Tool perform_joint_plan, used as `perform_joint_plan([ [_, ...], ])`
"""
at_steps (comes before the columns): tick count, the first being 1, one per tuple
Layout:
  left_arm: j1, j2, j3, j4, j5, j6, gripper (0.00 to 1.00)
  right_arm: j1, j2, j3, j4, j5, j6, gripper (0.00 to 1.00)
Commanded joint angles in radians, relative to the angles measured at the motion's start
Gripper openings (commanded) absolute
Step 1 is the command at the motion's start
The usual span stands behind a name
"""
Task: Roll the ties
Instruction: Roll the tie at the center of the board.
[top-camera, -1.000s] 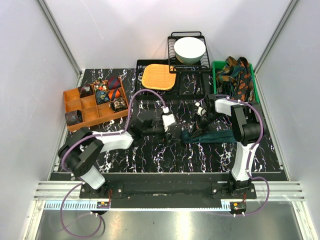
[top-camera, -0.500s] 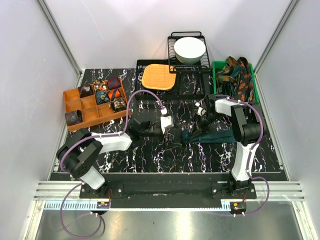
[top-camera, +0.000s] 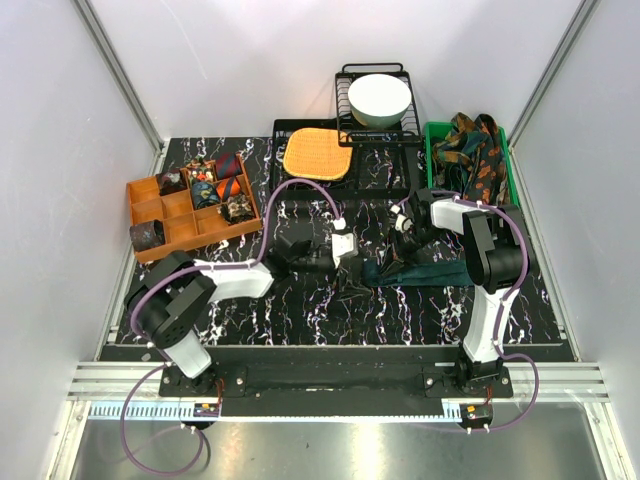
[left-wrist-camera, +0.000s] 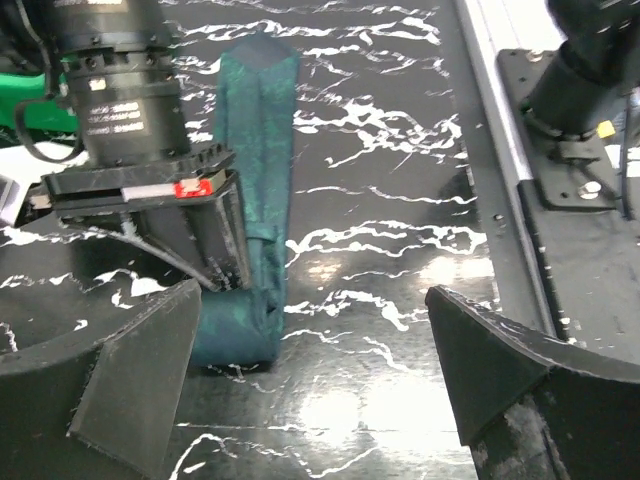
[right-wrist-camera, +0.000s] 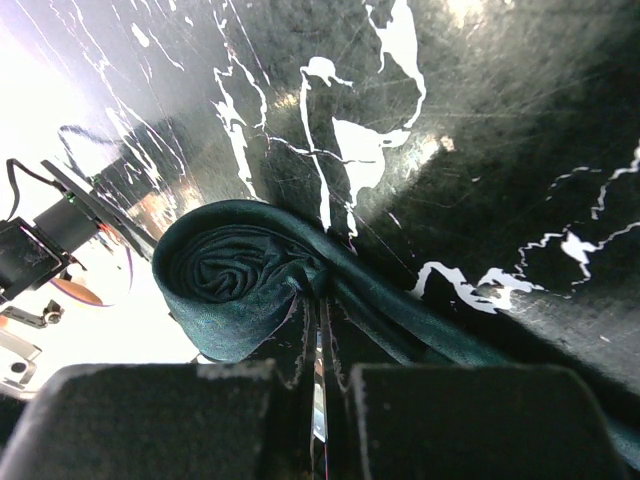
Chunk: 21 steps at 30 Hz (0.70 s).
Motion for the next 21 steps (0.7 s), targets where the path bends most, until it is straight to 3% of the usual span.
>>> perform_joint_plan([
  [1, -0.002, 0.026, 0.024, 0.012, -0.064, 0.055, 0.99, 0.02, 0.034, -0.045, 0.082, 0.202, -0.033, 0.0],
  [3, -0.003, 0.046, 0.023, 0.018, -0.125, 0.062, 0.99, 0.022, 0.032, -0.048, 0.082, 0.199, -0.032, 0.0],
  [7, -0.002, 0.092, -0.049, 0.242, -0.179, 0.01, 0.99, 0.023, 0.037, -0.053, 0.087, 0.171, -0.038, 0.0],
  [11, -0.003, 0.131, -0.063, 0.254, -0.11, 0.039, 0.99, 0.026, 0.035, -0.068, 0.093, 0.147, -0.044, 0.0],
  [21, -0.02, 0.226, -0.089, 0.384, -0.227, 0.079, 0.99, 0.046, 0.049, -0.064, 0.088, 0.108, -0.05, 0.0],
])
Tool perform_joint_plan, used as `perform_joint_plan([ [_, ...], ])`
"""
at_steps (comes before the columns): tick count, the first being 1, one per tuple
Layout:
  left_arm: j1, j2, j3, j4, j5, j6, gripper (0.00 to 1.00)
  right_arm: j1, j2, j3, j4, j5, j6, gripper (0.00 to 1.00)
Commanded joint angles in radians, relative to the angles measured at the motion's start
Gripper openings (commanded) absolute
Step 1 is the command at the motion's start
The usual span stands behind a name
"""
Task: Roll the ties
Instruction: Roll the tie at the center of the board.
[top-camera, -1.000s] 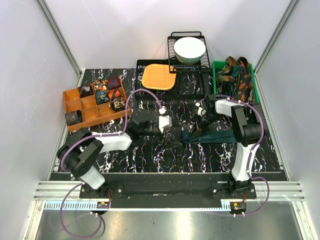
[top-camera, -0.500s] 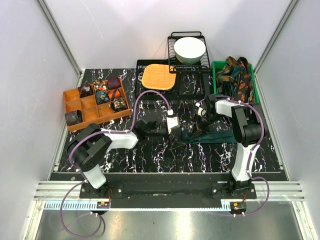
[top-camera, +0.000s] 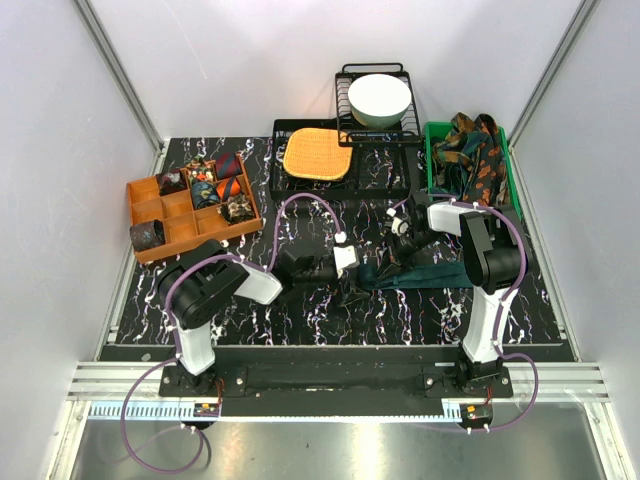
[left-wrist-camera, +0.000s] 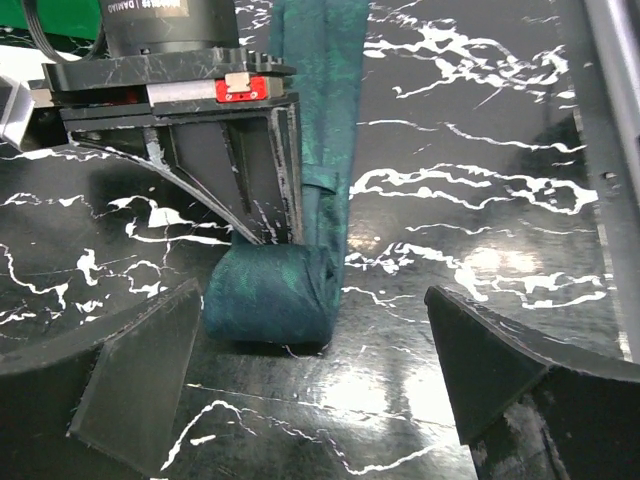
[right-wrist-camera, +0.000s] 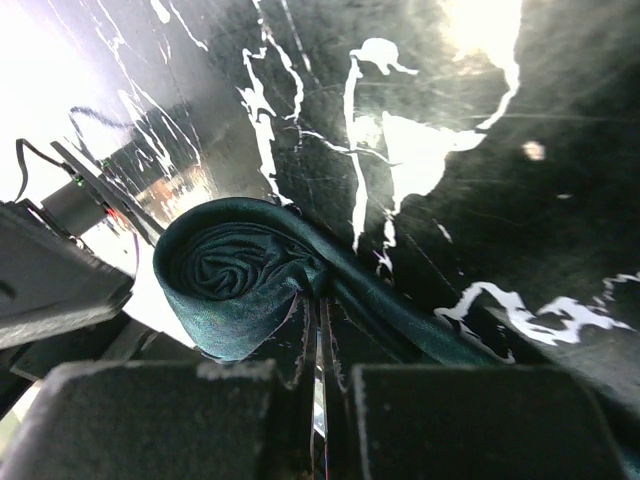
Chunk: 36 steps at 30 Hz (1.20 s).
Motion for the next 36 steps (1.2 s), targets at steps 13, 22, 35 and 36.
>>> perform_joint_plan([
  [13, -0.009, 0.173, 0.059, 0.222, -0.064, 0.031, 0.99, 0.04, 0.061, -0.035, 0.077, 0.153, -0.046, 0.0],
  [22, -0.012, 0.22, 0.071, 0.227, -0.039, 0.029, 0.79, 0.044, 0.074, -0.03, 0.081, 0.146, -0.036, 0.0],
  [35, -0.014, 0.245, 0.083, 0.248, -0.019, 0.014, 0.62, 0.042, 0.083, -0.03, 0.087, 0.142, -0.032, 0.0],
  [36, -0.012, 0.246, 0.088, 0.244, -0.018, 0.014, 0.61, 0.042, 0.083, -0.03, 0.087, 0.142, -0.032, 0.0],
])
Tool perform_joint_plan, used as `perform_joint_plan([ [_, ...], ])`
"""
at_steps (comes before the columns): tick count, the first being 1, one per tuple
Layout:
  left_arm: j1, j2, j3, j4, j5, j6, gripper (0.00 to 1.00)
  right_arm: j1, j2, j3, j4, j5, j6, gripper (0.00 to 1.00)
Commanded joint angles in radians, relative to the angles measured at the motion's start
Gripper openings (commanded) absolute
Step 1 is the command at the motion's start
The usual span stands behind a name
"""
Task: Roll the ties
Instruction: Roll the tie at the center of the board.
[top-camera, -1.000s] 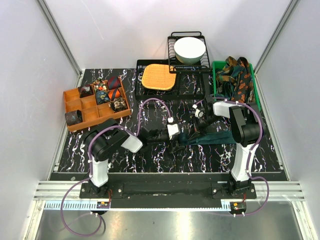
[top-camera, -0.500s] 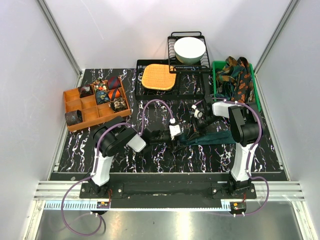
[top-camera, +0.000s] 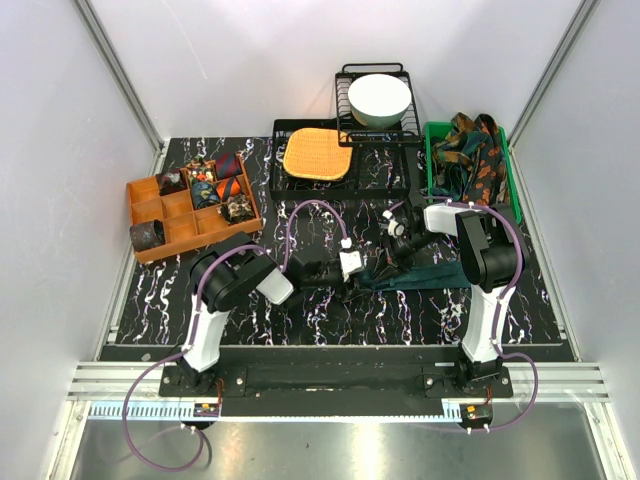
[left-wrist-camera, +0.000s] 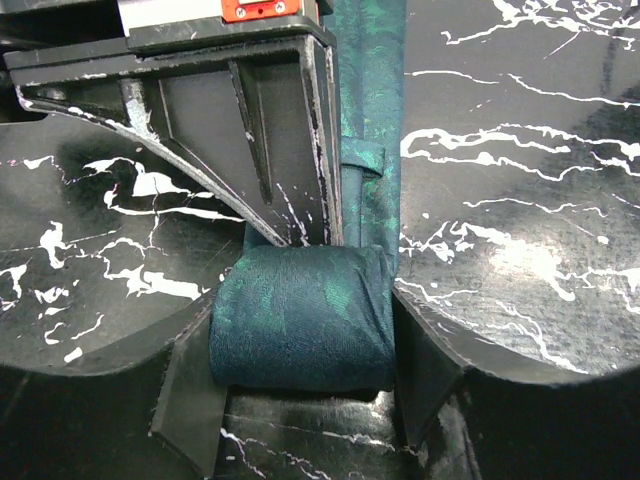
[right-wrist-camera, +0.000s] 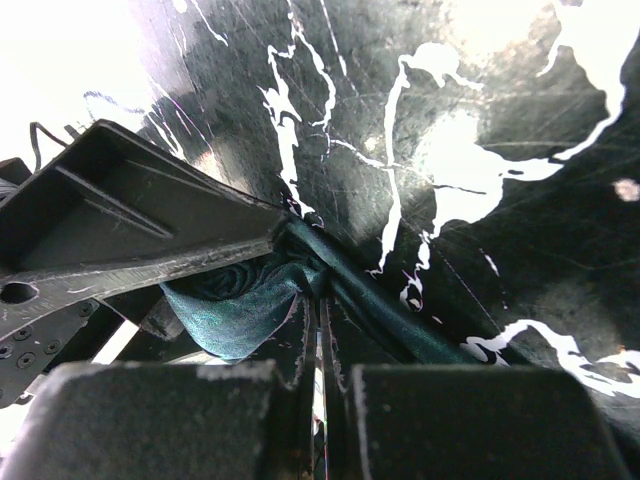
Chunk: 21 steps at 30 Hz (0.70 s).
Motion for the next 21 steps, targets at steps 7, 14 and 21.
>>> perform_joint_plan([
  [7, -0.009, -0.028, 0.046, -0.086, -0.004, 0.084, 0.41, 0.023, 0.054, -0.033, 0.082, 0.183, -0.031, 0.0],
  [14, -0.005, -0.162, 0.067, -0.583, -0.025, 0.236, 0.21, 0.02, 0.019, -0.027, 0.066, 0.143, -0.025, 0.12],
  [21, -0.006, -0.176, 0.174, -0.983, -0.067, 0.373, 0.1, -0.072, -0.099, -0.017, -0.036, -0.01, -0.076, 0.37],
])
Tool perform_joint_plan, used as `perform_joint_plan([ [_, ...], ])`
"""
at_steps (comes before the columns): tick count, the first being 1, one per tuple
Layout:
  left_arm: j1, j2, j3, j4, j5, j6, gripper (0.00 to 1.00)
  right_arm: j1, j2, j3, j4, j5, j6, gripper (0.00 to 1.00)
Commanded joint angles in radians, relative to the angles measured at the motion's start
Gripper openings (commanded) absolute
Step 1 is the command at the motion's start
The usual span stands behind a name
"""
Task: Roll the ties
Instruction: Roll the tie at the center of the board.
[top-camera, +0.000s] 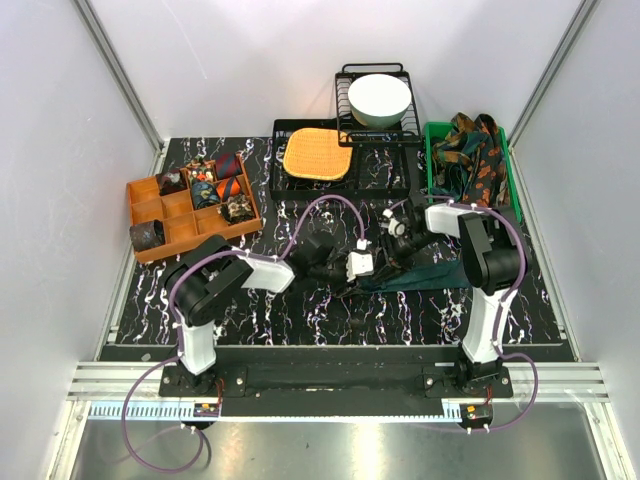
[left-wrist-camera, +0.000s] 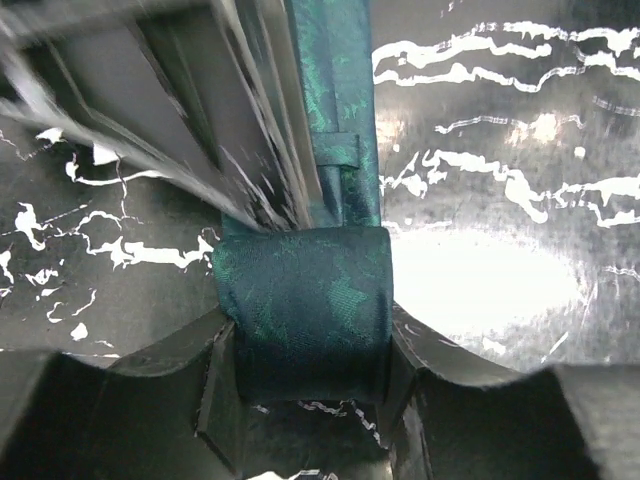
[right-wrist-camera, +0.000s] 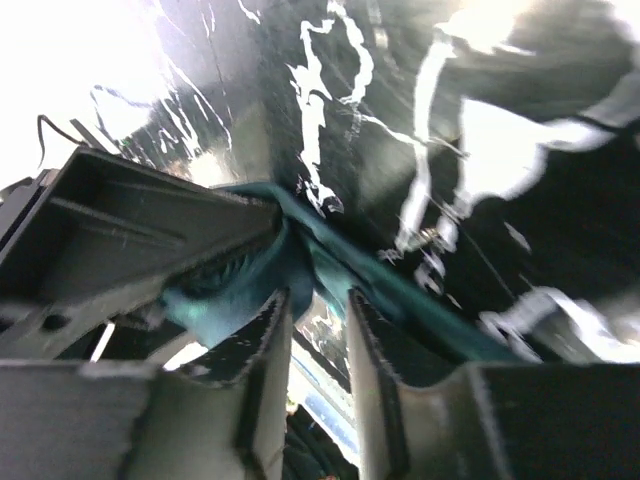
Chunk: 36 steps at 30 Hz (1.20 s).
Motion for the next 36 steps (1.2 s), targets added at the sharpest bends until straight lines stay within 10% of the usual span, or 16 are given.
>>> perform_joint_plan([
  [1, 0.002, 0.004, 0.064, -0.385, -0.075, 0.131, 0.1, -0.088, -0.08, -0.005, -0.058, -0.011, -0.073, 0.4],
  [12, -0.015, 0.076, 0.221, -0.613, -0.157, 0.143, 0.13, -0.038, -0.111, -0.062, 0.074, -0.197, -0.027, 0.5],
  [24, -0.029, 0.114, 0.259, -0.65, -0.141, 0.125, 0.16, -0.002, -0.056, -0.065, 0.122, -0.144, -0.055, 0.33],
  [27, -0.029, 0.121, 0.265, -0.65, -0.141, 0.119, 0.18, -0.001, -0.059, -0.074, 0.129, -0.144, -0.059, 0.09],
  [36, -0.003, 0.059, 0.117, -0.334, -0.048, 0.031, 0.68, -0.004, -0.034, -0.069, 0.079, 0.052, -0.07, 0.0],
])
